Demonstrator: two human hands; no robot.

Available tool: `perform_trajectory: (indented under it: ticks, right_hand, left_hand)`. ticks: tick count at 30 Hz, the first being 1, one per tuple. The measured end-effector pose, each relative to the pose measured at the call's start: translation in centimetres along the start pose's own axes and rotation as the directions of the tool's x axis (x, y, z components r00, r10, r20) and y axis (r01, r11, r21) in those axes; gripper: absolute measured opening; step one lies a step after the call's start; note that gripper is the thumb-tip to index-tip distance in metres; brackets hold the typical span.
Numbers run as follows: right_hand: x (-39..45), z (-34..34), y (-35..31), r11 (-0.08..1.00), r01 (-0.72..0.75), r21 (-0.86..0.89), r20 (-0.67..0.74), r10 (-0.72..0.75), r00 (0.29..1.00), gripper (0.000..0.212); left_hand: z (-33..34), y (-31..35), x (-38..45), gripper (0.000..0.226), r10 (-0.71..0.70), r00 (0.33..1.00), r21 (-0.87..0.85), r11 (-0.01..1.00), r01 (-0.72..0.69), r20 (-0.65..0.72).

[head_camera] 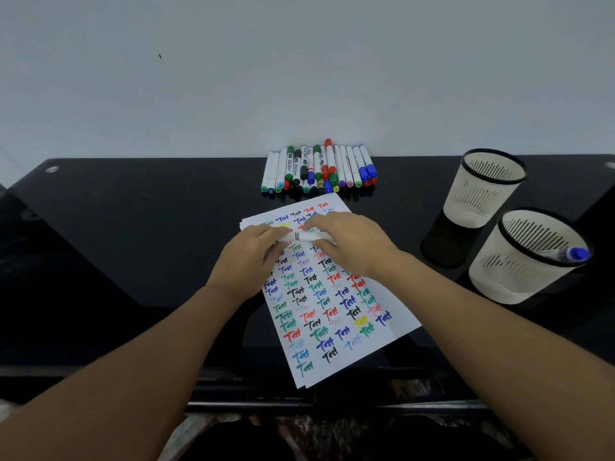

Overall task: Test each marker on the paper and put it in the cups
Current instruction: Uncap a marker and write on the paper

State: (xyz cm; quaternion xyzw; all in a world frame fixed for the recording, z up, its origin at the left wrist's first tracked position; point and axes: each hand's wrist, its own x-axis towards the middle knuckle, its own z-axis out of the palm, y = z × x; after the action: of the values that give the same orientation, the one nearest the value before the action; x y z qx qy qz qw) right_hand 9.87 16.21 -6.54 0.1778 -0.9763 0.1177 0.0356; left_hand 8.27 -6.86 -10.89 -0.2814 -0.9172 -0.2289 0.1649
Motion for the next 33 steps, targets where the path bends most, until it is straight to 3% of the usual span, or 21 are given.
perform_trajectory:
  ticks: [9,16,20,26,30,33]
  right_hand:
    - [-0.5,0.5,-0.1,1.000,0.016,-0.016,-0.021,-0.016,1.000,0.034]
    - [-0.5,0.8,0.2,0.998,0.057,0.012,0.063,-0.058,0.996,0.034]
    - [-0.5,0.4,0.2,0.998,-0.013,0.060,0.058,0.010,0.998,0.050]
    - [0.1,0.4,-0.8,0.998,0.065,0.006,0.046,-0.065,0.997,0.053]
    - [0.2,0.5,-0.8,0.996,0.057,-0.062,0.037,-0.055,0.998,0.053]
    - [0.0,0.1,-0.7,1.000,-0.007,-0.008,0.043,0.007,0.999,0.055]
  left_hand:
    - [-0.2,0.3,0.2,0.069,-0.183,0.979,-0.036,0.982,0.187,0.089]
    - [-0.2,0.2,0.1,0.028,-0.053,0.998,-0.024,0.998,0.054,0.037]
    - [-0.3,0.1,0.0,0.025,-0.025,0.999,-0.015,1.000,0.025,0.030]
    - [-0.4,0.7,-0.3,0.023,-0.018,1.000,-0.008,1.000,0.017,-0.024]
    - [-0.4,0.8,-0.1,0.040,-0.111,0.994,-0.027,0.993,0.111,0.009]
    - [-0.3,0.5,0.3,0.060,-0.194,0.978,0.000,0.981,0.194,0.073]
